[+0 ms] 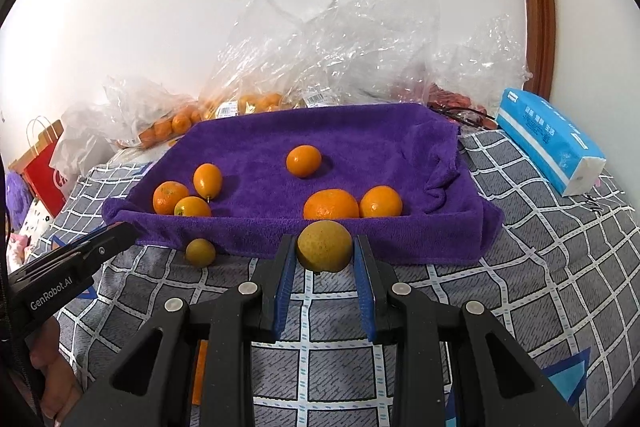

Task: Organize fruits
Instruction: 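Close the left tool on the red fruit while the right tool holds the yellow-green fruit, then carry both fruits onto the purple towel and open both tools there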

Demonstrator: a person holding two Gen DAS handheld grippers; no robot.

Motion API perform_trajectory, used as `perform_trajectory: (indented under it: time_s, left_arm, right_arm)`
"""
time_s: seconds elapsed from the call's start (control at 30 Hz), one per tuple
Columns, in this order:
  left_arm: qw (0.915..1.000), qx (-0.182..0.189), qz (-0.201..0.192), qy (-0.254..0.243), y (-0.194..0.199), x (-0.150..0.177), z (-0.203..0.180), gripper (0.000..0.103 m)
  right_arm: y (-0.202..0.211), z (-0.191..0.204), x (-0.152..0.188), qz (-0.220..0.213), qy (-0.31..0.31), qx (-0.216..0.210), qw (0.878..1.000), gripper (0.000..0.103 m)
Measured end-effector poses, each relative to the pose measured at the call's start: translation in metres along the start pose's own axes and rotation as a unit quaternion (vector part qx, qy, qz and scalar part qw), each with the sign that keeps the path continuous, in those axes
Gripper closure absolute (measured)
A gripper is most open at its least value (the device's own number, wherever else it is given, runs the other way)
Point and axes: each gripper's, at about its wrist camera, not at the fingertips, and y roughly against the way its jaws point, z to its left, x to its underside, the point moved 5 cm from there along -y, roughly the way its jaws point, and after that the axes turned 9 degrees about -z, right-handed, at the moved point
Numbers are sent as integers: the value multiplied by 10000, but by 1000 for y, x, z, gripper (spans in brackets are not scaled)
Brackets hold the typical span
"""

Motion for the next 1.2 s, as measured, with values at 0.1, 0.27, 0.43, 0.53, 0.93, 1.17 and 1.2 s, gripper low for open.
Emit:
perform_trajectory:
  time_s: [0.1,0.27,0.43,0.53,0.93,1.17,1.2]
  left_arm:
    - [10000,-35,-43,1,0,-1,0,79]
    - [9999,-87,-108,-17,2,-2,-1,79]
    - [9998,-129,-161,-23,4,-3,-1,79]
    - [9997,-123,-186,-35,4,-4,-1,79]
    - [9998,-153,-97,102,10,-15,9,79]
    - [9996,-79,-241,119,21,-46,4,79]
    - [9995,-92,-298,87,21,-51,2,79]
  right_arm:
    - [0,0,-1,-19,0,10,10000,74]
    - [5,1,-4,-154,8,1,9999,74]
    - [6,2,-6,-219,16,-5,9998,74]
    - [7,2,-6,-248,2,-2,9997,74]
    - [5,-1,-10,-191,-212,63,9996,74]
    - [12,9,-35,-201,-191,-140,9995,74]
    - [12,10,-39,-224,-232,-180,9993,74]
